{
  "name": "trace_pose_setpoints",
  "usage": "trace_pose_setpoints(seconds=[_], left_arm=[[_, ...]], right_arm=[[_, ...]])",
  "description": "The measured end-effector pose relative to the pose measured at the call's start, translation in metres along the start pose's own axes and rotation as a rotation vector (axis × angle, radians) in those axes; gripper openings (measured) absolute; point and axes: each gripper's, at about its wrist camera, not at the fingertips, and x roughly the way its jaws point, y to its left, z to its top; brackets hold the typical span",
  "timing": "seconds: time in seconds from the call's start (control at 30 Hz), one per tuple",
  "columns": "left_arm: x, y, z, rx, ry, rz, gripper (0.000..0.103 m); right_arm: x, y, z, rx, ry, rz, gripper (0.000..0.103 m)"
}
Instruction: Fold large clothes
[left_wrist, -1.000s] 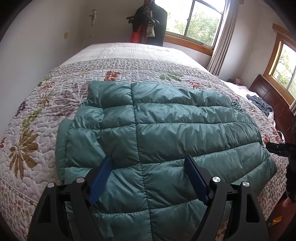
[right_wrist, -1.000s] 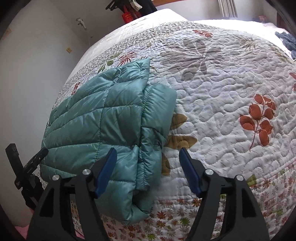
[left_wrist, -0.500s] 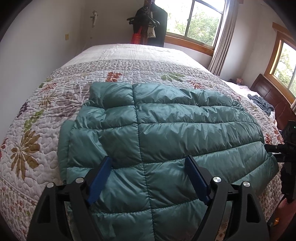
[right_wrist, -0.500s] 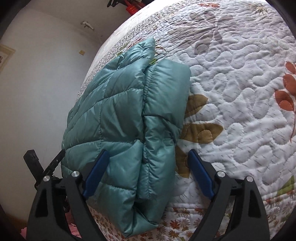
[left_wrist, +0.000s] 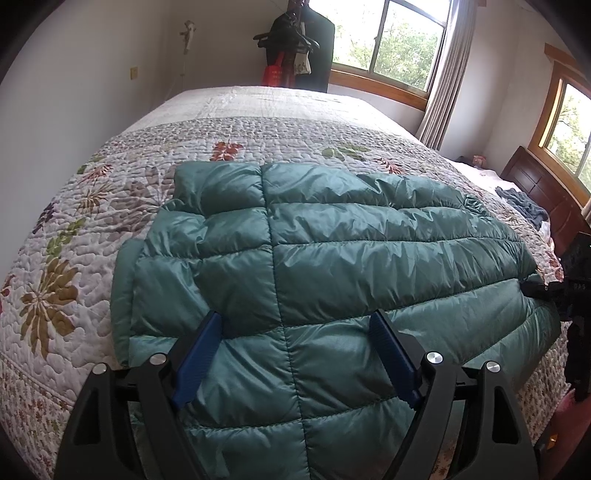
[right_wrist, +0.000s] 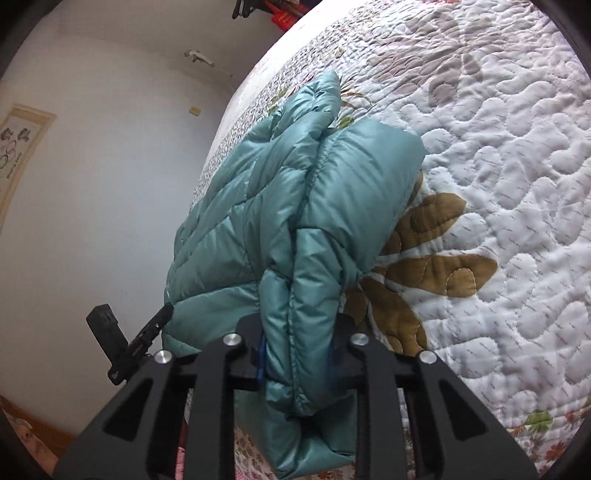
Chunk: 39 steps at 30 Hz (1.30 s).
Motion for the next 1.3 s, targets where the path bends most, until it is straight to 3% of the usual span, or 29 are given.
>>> trace_pose_setpoints(seconds=[0.37,0.57,0.73,1.03,1.23,1.3], left_arm=[[0.003,-0.011,0.001,0.038,0.006,-0.063,0.083],[0.016,-0.012,-0.001,0.055,0.019,-0.076,0.083],[0.019,-0.009,-0.002,0.056,0.022,-0.086,0.083],[0.022,-0.004,-0.002,0.031,0.028,-0.112,0.083],[0.023,0.0,-0.001,0.02,0.032,-0.133,0.083],[0.017,0.009,0.001,-0.009,0.035,-0.176,0.083]], right_arm=[[-0.065,0.009,0.003,-0.023,-0.122,-0.057,0.016],[-0.051,-0.015,-0.004,0.055,-0.084,-0.093,0.016],[-0.056,0.004,-0.001,0.024,-0.098,-0.121,0.016],[-0.07,0.124,0.005,-0.227,-0.129,-0.127,0.016],[-0.028,0.221,0.001,-0.455,-0.042,-0.129,0.016],[-0.005,0.246,-0.004,-0.516,-0.001,-0.143,0.016]])
